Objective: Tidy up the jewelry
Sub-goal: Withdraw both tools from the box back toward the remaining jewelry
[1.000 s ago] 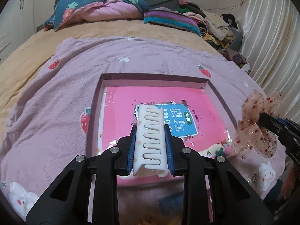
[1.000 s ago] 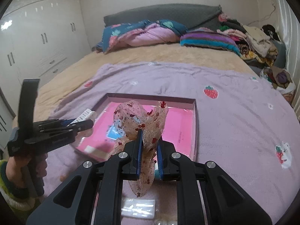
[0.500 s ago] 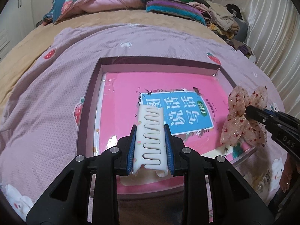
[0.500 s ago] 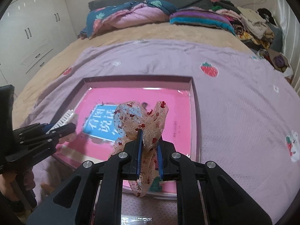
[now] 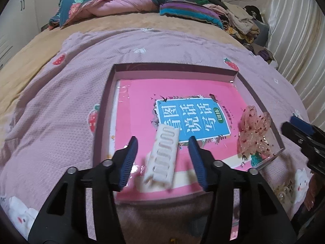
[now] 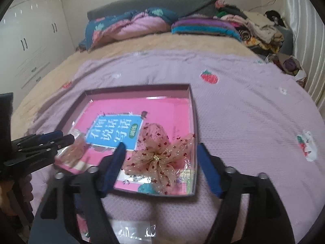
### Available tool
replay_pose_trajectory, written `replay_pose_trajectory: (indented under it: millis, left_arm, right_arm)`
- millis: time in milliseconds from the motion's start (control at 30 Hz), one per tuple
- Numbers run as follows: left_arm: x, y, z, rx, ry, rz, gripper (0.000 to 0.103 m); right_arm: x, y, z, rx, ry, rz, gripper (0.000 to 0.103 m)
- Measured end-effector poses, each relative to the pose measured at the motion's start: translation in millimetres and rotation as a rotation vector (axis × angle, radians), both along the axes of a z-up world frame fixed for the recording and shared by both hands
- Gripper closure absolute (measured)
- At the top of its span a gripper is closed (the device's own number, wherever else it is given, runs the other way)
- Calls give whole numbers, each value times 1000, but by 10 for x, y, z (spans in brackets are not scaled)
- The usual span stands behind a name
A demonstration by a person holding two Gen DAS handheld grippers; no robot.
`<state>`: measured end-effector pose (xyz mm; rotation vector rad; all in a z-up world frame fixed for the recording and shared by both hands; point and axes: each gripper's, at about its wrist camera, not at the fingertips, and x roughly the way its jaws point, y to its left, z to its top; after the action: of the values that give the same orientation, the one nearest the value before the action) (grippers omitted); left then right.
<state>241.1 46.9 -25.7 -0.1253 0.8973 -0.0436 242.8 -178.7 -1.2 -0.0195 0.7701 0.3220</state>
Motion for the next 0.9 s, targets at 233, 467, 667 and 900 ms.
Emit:
replay_pose_trajectory:
  millis: [233,467,667,900]
  left_arm:
    - [-235,54,265,-10,-39,34,11]
    - [-557,48,506,-17,-95,47,9]
    - [-810,29,632,-24,-124,44,9]
    - [-1070,19,725,-29,-143,36,9]
  right_arm:
    - [-344,-116,216,-18,-73,9,14]
    - [-668,-212,363,23,-104,37,11]
    - [-901,-230,482,43,-132,71,9]
    - [-1133,-260,584,63,-149,116,9]
